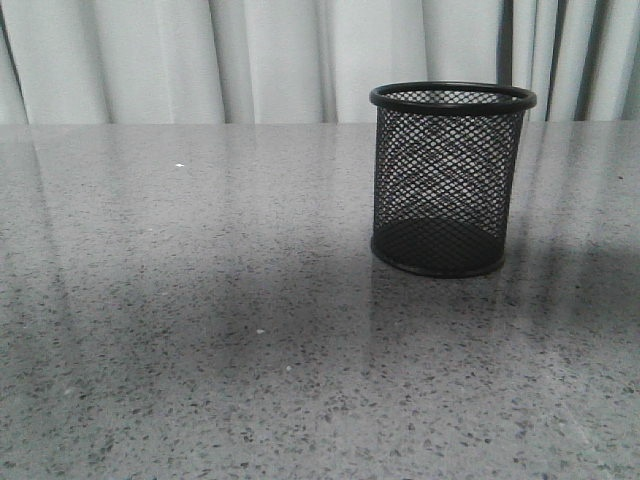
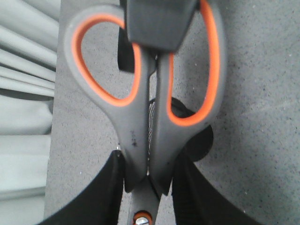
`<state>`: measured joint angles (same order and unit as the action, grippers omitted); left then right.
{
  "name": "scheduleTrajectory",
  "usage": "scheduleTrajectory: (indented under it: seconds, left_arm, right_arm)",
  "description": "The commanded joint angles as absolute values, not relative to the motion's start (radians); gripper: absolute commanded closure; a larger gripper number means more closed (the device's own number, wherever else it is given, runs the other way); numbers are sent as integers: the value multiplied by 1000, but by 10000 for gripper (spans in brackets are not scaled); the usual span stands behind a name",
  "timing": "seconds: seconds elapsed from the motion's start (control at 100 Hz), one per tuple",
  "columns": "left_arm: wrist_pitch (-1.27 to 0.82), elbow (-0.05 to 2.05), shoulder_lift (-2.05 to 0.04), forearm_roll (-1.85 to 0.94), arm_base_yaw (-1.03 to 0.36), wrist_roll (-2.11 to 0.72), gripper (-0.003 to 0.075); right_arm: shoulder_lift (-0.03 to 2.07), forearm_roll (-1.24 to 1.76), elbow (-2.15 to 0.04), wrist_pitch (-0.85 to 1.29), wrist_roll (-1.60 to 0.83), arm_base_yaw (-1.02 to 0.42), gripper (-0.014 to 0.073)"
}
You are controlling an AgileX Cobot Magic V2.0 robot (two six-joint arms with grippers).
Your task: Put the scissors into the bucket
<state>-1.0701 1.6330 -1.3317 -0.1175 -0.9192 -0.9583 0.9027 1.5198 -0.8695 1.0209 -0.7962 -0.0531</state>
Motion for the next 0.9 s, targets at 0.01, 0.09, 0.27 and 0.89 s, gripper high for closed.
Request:
scheduleTrajectory:
  seconds: [0.01,0.09,0.27,0.89]
  left_arm:
    - [-986,1681,-1329,-130,-937,-935,741]
    - [-981,1683,-1341,-130,-937,-935,741]
    - [-981,1683,-1353,-130,-937,-935,741]
    - [-987,1683,-1339,-88,-836,-879,276]
  right_arm:
    - [914,1613,-903,1041,-826,-53,95]
    - [925,1613,-903,1041,-826,-53,95]
    - [933,1613,-903,1041,-826,-53,319]
    - [943,1486,-928,1010,-803,-52,657]
